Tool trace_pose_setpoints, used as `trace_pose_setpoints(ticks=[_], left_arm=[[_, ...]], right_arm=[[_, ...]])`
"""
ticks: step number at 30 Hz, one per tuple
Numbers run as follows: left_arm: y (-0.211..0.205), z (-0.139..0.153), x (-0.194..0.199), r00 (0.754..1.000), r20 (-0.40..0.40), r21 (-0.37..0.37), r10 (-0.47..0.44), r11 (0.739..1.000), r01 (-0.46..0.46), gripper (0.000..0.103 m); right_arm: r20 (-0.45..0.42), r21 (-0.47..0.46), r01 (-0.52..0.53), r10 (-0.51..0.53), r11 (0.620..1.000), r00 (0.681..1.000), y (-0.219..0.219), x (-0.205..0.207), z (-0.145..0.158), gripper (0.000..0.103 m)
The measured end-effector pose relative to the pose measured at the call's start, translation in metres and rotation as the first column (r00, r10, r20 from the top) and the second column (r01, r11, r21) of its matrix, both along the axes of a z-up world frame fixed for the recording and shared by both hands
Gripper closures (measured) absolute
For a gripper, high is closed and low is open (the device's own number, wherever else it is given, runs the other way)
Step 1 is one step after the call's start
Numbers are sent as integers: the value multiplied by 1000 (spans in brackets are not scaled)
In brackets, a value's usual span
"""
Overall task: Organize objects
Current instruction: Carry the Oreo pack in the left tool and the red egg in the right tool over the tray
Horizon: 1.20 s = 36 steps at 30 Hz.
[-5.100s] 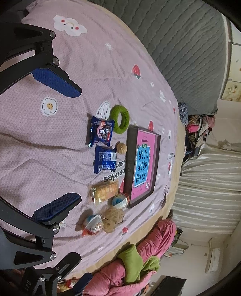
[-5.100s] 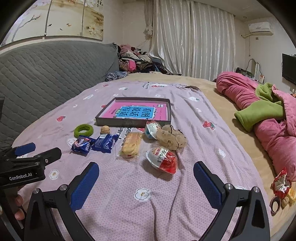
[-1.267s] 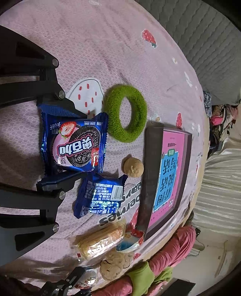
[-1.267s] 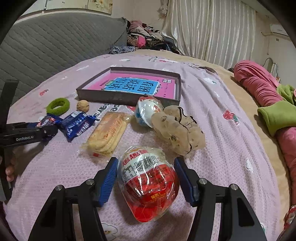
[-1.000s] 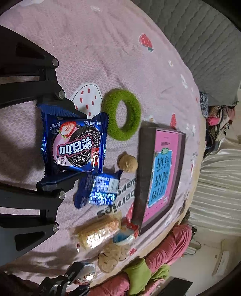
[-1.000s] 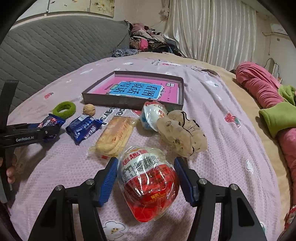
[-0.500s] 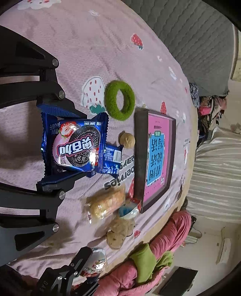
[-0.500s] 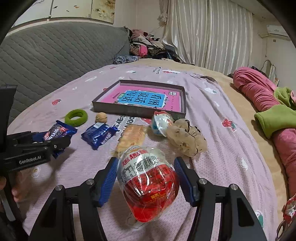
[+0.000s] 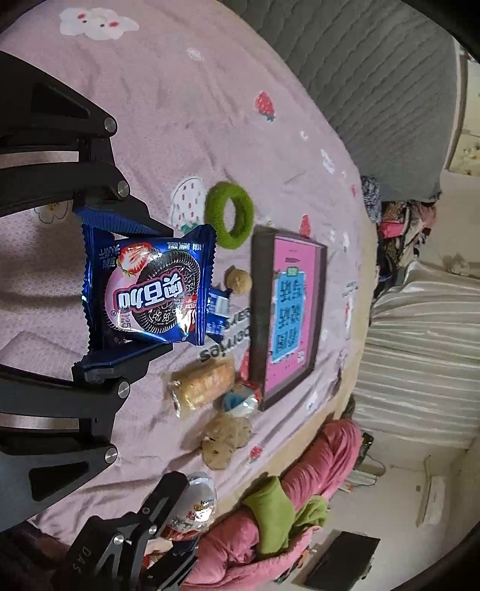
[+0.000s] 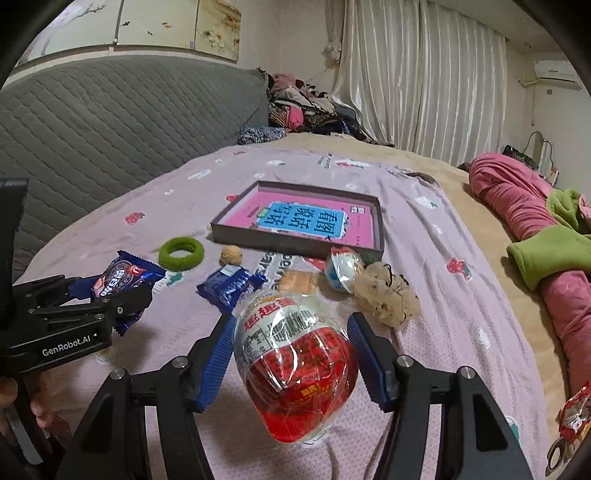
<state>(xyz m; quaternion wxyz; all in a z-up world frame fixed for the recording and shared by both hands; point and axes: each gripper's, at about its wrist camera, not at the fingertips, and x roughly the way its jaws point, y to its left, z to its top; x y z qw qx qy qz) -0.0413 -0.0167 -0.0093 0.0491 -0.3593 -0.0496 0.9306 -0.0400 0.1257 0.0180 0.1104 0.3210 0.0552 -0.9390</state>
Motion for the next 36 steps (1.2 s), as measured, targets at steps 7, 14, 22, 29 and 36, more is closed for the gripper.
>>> trace_pose_setpoints(ticks=[7,14,22,29,36], left_arm=[[3,27,11,999,-47,-4,3,1000,-3,49],[10,55,13,996,-92,-26,-3,1000,1,49],[8,93,-1,991,-131,-46,-15,999,9,49],[5,120,-35,990,-138,-26,-15,1000,11,49],[15,134,-81,990,-140,-18,-36,999,34,49]], right_arm=[[-42,-3,-11,11,1000,999,-4,6,24,41],[-94,1,-28,28,1000,995,-4,6,55,41],[-147,14,-36,37,999,988,2,0,89,41],[-165,13,-36,37,999,986,8,-29,111,41],[-202,12,-24,26,1000,979,15,-62,130,41]])
